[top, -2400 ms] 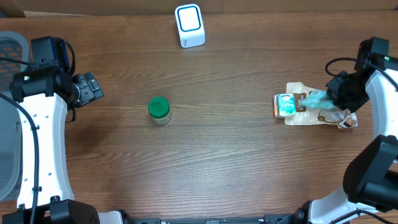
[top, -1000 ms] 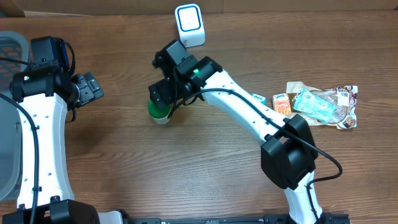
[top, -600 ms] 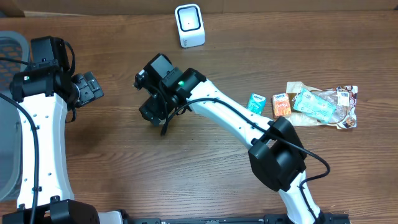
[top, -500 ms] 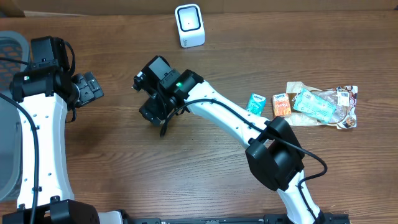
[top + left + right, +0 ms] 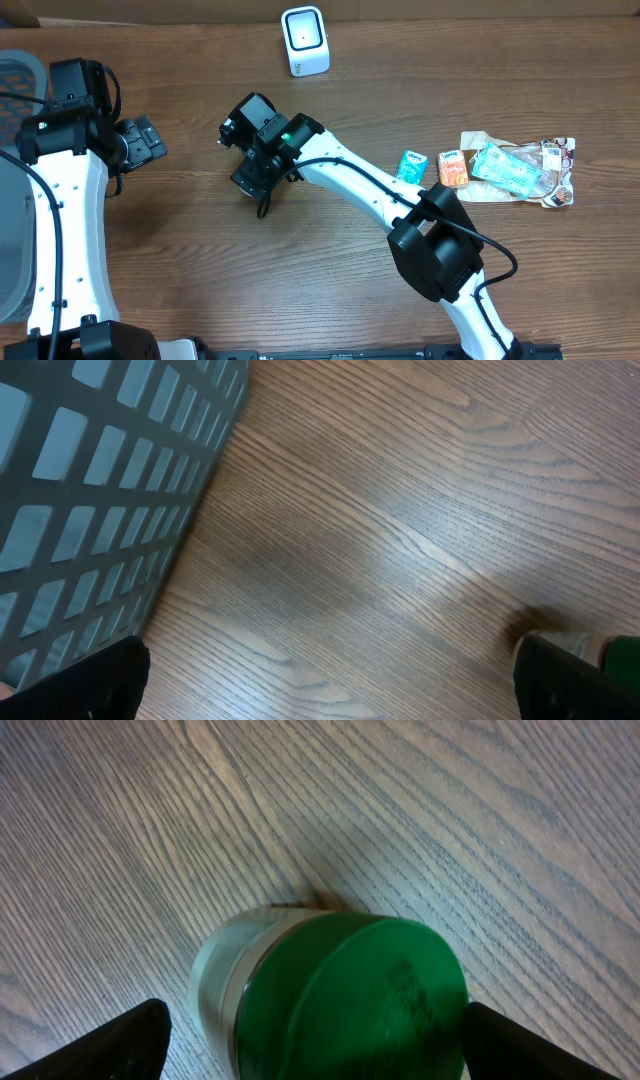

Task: Scan the item barcode
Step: 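Lower the right gripper and grasp the jar by its green lid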

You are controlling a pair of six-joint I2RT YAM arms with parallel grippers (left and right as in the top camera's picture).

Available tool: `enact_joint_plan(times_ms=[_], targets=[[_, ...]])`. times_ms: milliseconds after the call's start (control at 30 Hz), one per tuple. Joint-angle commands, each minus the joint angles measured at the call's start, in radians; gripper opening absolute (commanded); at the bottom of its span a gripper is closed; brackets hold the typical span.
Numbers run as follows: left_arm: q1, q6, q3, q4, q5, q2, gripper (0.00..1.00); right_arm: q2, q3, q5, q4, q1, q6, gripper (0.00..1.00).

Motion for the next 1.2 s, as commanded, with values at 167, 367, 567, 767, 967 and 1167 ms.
enact_joint_plan(times_ms=[167,367,567,767,967,1167], targets=[[-0.002,0.019,0.001,0.003,0.005,-0.002,1.00,-0.045,0.039,0.002,-0.018,0.001,0.117,0.89],[-0.002,0.019,0.001,0.003,0.005,-0.002,0.99,-0.047,0.039,-0.031,-0.056,0.009,0.187,0.80],[-0.002,0.019,0.001,0.003,0.004,-0.002,1.00,-0.049,0.040,0.021,-0.052,0.053,0.237,0.79],[-0.002,0.019,0.001,0.003,0.004,-0.002,0.99,-0.056,0.105,0.025,-0.076,0.070,0.248,0.80],[-0.002,0.019,0.001,0.003,0.004,-0.002,1.00,-0.056,0.159,0.025,-0.090,0.070,0.319,0.83],[-0.002,0.019,0.001,0.003,0.005,-0.002,1.00,-0.054,0.160,0.062,-0.060,0.057,0.515,0.86]])
